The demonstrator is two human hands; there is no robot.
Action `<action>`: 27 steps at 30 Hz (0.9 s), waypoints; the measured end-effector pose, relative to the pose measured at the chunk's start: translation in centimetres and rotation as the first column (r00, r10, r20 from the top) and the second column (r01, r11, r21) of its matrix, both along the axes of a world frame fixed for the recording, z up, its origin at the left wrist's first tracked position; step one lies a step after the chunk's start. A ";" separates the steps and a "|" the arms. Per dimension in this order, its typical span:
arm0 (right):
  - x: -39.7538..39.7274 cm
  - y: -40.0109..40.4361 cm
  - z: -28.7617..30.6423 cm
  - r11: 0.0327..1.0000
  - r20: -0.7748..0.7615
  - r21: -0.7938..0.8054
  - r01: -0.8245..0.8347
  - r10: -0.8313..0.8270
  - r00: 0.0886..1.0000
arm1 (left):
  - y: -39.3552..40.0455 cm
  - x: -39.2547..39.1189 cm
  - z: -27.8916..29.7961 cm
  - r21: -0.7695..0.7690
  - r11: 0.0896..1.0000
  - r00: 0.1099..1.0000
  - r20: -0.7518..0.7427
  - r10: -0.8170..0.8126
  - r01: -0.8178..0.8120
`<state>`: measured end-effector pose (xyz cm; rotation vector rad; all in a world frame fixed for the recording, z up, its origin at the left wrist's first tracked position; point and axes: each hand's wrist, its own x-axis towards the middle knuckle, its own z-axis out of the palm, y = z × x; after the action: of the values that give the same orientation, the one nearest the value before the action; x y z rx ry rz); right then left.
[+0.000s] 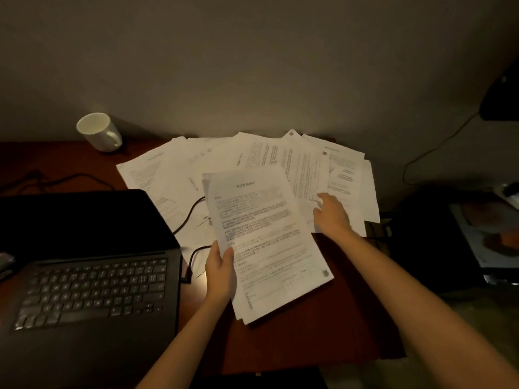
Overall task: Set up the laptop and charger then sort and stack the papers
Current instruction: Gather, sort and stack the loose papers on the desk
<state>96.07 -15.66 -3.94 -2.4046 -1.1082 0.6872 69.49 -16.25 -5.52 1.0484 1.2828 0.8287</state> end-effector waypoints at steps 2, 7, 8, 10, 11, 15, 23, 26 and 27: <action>1.3 1.5 -1.5 0.991 0.058 -0.064 -0.116 0.120 0.991 | 1.4 0.7 -0.8 0.091 0.995 0.999 -0.020 0.043 -0.041; 3.1 1.2 -5.8 0.945 0.317 -0.174 -0.276 0.320 0.893 | 2.5 2.9 -3.6 0.244 0.962 0.993 0.015 0.120 -0.120; 3.0 0.7 -6.4 0.949 0.390 -0.169 -0.266 0.312 0.866 | 2.5 3.2 -4.1 0.270 0.954 0.991 0.026 0.133 -0.135; 2.2 -0.5 -7.1 0.954 0.531 -0.181 -0.238 0.299 0.793 | 2.8 3.3 -4.9 0.312 0.937 0.988 0.029 0.154 -0.156; 1.8 -1.2 -7.2 0.956 0.590 -0.184 -0.227 0.293 0.753 | 2.9 3.2 -5.3 0.330 0.931 0.987 0.024 0.157 -0.156; 0.3 -4.9 -6.9 0.968 0.704 -0.178 -0.175 0.249 0.665 | 2.6 1.7 -5.9 0.364 0.928 0.997 0.017 0.081 -0.082; -6.2 -13.5 -6.5 0.993 0.454 0.068 -0.097 0.056 0.889 | 0.0 -1.5 -5.5 0.408 0.912 0.999 -0.014 -0.044 0.046; -8.4 -16.4 -6.2 0.997 0.447 0.059 -0.058 0.026 0.894 | -1.0 -2.1 -5.2 0.407 0.909 0.995 -0.044 -0.085 0.096; -8.9 -17.1 -5.8 0.998 0.447 0.039 -0.040 0.018 0.894 | -1.2 -2.3 -5.2 0.404 0.907 0.993 -0.056 -0.105 0.118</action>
<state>87.20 -32.71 -9.74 -2.5791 -1.3166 0.1036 67.16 -17.43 -10.72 1.4586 1.0870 1.0198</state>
